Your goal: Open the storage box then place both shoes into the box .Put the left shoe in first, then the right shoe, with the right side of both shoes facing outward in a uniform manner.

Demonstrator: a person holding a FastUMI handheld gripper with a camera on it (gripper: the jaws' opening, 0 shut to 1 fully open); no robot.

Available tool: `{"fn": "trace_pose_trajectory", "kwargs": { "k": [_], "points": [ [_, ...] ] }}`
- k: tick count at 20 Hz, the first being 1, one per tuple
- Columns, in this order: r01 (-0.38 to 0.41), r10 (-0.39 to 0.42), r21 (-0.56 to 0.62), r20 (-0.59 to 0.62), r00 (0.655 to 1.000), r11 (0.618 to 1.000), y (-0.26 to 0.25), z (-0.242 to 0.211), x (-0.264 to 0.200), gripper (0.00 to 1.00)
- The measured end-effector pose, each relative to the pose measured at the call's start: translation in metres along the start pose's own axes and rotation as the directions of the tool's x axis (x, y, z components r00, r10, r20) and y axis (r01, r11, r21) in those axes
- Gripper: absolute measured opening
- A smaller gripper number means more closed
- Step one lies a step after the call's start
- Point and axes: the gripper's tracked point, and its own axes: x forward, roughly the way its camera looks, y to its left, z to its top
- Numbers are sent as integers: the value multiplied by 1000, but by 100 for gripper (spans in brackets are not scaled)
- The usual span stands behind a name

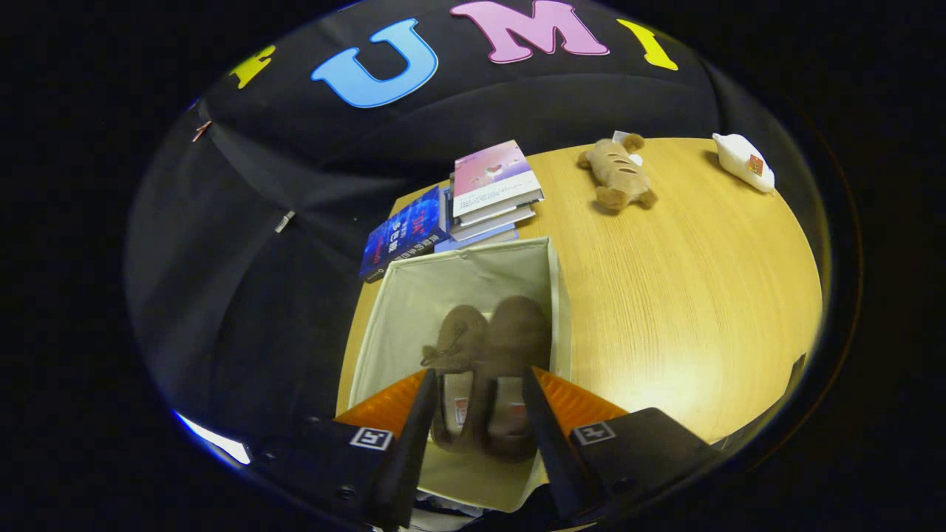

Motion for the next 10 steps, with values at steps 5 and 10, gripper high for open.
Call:
{"fn": "trace_pose_trajectory", "kwargs": {
  "k": [5, 10],
  "points": [
    [28, -15, -96, 133, 991, 995, -27, 28, -47, 99],
    [105, -39, -187, 330, 943, 977, -72, 77, -106, 98]
  ]
}}
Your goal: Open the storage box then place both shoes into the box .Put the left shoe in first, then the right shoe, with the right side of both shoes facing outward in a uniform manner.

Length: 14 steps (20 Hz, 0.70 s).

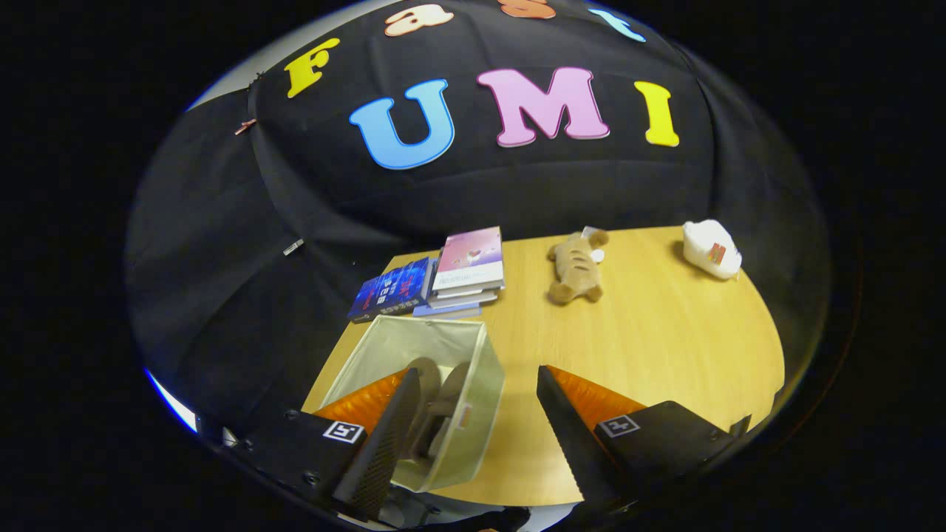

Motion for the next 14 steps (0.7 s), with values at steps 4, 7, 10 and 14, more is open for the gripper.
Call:
{"fn": "trace_pose_trajectory", "kwargs": {
  "k": [4, 7, 10, 14],
  "points": [
    [23, -15, -66, 122, 992, 998, -44, 42, -29, 98],
    [59, -35, -103, 222, 974, 993, -77, 72, -49, 98],
    [98, -54, -133, 299, 953, 986, -112, 93, -69, 98],
    [127, -73, -142, 340, 938, 982, -161, 100, -88, 98]
  ]
}}
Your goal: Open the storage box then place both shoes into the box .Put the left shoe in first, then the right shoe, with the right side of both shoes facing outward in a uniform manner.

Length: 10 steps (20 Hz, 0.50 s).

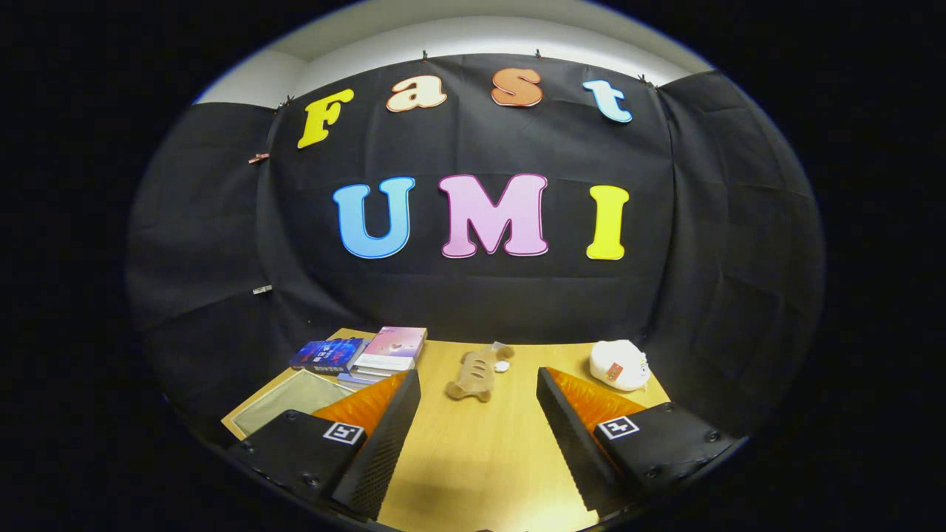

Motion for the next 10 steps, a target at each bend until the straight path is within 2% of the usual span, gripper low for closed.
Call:
{"fn": "trace_pose_trajectory", "kwargs": {
  "k": [3, 10],
  "points": [
    [4, -4, 4, -14, 1000, 1000, -33, -4, 2, 98],
    [-58, 59, -40, 22, 998, 998, -81, 4, 5, 98]
  ]
}}
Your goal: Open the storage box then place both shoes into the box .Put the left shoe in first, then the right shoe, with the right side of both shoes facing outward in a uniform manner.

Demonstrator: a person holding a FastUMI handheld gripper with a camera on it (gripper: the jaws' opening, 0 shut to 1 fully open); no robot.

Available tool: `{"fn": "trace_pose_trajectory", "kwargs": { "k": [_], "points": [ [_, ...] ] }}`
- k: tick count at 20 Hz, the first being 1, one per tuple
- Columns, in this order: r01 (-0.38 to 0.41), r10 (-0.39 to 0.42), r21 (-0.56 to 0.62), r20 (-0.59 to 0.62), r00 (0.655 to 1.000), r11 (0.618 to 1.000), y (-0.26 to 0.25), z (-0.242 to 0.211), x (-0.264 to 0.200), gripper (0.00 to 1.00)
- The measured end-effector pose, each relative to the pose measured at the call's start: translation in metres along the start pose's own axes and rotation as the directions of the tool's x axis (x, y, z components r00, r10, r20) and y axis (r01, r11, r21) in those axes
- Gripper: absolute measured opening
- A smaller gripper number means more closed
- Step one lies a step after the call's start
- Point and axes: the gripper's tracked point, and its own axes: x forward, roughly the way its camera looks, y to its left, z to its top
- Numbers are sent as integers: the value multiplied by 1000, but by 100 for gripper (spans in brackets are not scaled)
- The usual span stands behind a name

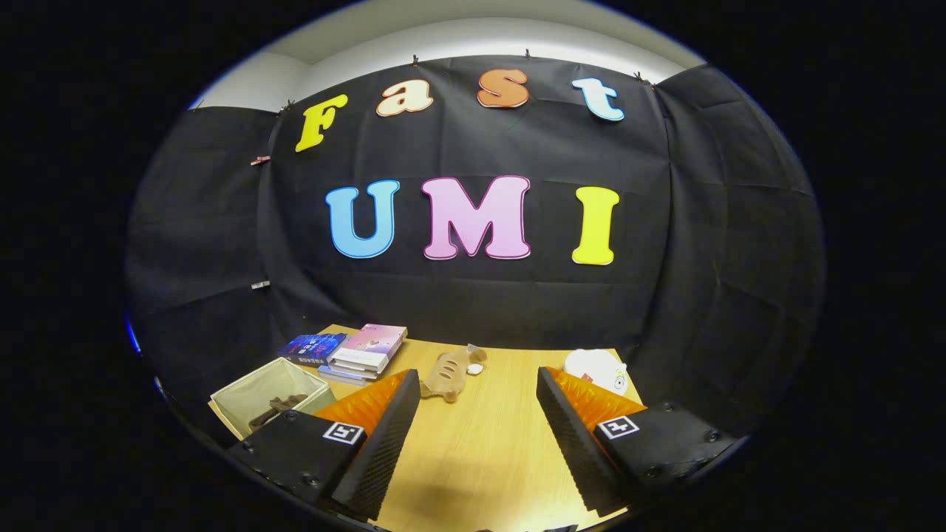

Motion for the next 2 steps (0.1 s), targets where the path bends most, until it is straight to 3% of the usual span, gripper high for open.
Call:
{"fn": "trace_pose_trajectory", "kwargs": {
  "k": [2],
  "points": [
    [-11, 12, -12, 14, 1000, 1000, -6, -1, -1, 98]
  ]
}}
